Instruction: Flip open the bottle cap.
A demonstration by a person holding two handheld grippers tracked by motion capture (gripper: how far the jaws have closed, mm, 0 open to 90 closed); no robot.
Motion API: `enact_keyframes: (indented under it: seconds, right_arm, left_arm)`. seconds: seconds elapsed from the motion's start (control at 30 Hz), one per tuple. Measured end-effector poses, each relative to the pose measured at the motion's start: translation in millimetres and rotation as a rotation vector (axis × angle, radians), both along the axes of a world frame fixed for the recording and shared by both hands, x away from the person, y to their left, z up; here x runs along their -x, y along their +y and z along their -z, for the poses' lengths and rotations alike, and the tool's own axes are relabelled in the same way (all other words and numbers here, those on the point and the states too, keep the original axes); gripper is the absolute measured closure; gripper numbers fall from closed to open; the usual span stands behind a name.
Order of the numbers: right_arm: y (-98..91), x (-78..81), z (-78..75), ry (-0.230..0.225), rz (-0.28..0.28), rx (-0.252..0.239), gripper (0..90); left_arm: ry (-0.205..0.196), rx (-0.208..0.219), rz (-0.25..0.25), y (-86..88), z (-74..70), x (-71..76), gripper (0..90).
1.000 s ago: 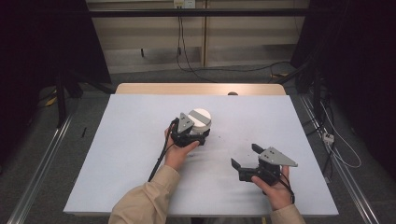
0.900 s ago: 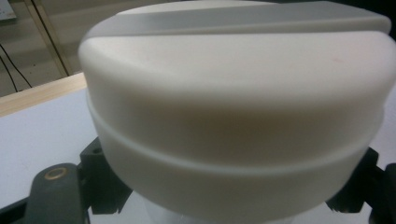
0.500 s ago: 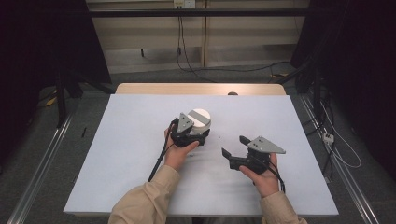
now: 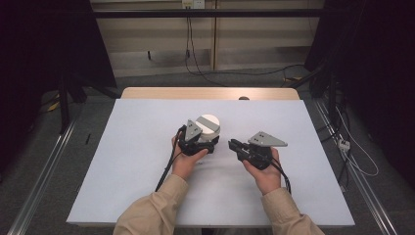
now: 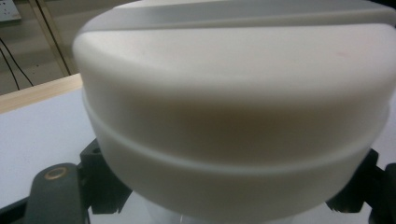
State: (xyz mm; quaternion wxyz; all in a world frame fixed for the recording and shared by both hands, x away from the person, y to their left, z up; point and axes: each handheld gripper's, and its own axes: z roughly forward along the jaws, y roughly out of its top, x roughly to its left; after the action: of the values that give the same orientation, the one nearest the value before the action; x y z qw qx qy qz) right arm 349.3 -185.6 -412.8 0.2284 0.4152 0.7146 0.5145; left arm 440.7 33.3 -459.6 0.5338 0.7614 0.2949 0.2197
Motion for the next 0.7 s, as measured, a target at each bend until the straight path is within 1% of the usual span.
enact_keyframes:
  seconds: [0.07,0.3,0.33,0.37,0.5,0.57,0.7]
  right_arm:
    - [3.8,-4.7,-1.1,0.005,-0.005,0.004,90.0]
    - [16.0,-20.3,-3.5,0.021,-0.019,0.021,90.0]
    - [17.6,-21.8,-3.7,0.027,-0.021,0.025,90.0]
    - [19.1,-23.5,-4.1,0.024,-0.026,0.027,90.0]
    - [23.7,-29.7,-5.9,0.027,-0.035,0.028,90.0]
    - [25.7,-32.2,-4.5,0.036,-0.038,0.027,90.0]
    - [26.3,-34.5,-2.8,0.029,-0.037,0.027,90.0]
  left_arm:
    - [0.002,-0.001,-0.001,0.2,0.0,-0.1,18.7]
    - [0.005,-0.008,0.001,0.2,0.0,-0.2,18.7]
    - [0.006,-0.002,-0.001,-0.2,0.2,-0.2,18.6]
    - [0.006,-0.008,0.001,0.1,0.0,-0.3,18.7]
    - [0.003,-0.012,-0.001,-0.1,0.0,-0.1,18.6]
    - [0.006,-0.014,-0.003,-0.2,0.0,0.2,18.6]
    - [0.002,-0.018,-0.003,-0.7,0.0,0.6,18.6]
